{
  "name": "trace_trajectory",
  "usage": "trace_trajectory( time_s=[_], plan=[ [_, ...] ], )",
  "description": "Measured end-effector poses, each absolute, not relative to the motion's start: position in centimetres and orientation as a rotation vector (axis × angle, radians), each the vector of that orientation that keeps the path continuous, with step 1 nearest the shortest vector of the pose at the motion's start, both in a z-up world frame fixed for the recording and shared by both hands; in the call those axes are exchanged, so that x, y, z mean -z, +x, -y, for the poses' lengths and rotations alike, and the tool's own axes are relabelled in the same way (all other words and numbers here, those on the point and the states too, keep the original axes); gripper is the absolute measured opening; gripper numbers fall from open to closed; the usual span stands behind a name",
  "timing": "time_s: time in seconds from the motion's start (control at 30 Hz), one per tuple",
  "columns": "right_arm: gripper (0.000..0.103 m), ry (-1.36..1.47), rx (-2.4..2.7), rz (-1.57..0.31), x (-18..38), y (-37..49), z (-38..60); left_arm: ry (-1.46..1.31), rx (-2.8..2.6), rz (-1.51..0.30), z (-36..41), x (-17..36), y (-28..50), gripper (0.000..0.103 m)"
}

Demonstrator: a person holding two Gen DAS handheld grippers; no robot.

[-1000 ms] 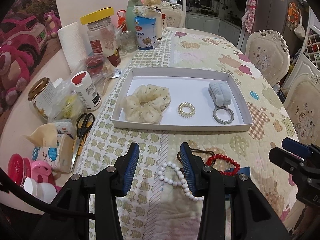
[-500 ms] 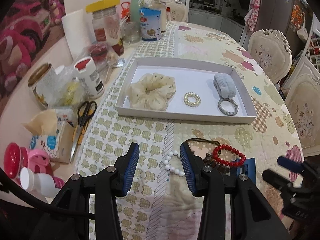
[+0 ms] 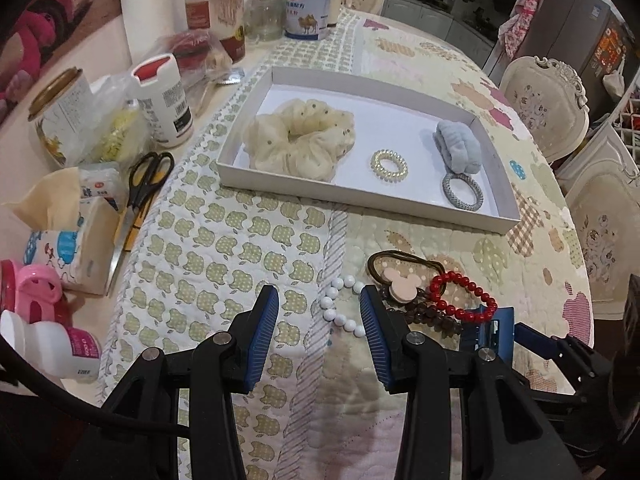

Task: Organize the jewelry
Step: 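Close the right tool on the blue hair clip with green beads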

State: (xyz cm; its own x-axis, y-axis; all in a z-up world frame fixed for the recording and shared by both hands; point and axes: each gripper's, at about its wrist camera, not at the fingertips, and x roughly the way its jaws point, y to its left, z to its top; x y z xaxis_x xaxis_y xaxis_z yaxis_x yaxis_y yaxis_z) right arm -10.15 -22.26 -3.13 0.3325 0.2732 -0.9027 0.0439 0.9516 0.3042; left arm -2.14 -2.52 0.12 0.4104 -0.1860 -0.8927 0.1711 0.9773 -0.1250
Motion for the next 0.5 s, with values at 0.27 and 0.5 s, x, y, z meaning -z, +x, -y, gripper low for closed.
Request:
trace_trajectory(
  time_s=[0.27,0.5],
  plan=[
    [0.053,0.287,-0.172,-1.246,4.2,-9.8,22.5,-0.038,0.225,-1.176,2.9,1.5,-0.6,0.032],
    [0.052,0.241,-0.171,-1.266,3.9,-10.0,23.0,-0.025,0.271,-1.231,5.3,3.0,1.1,0.032]
  ],
)
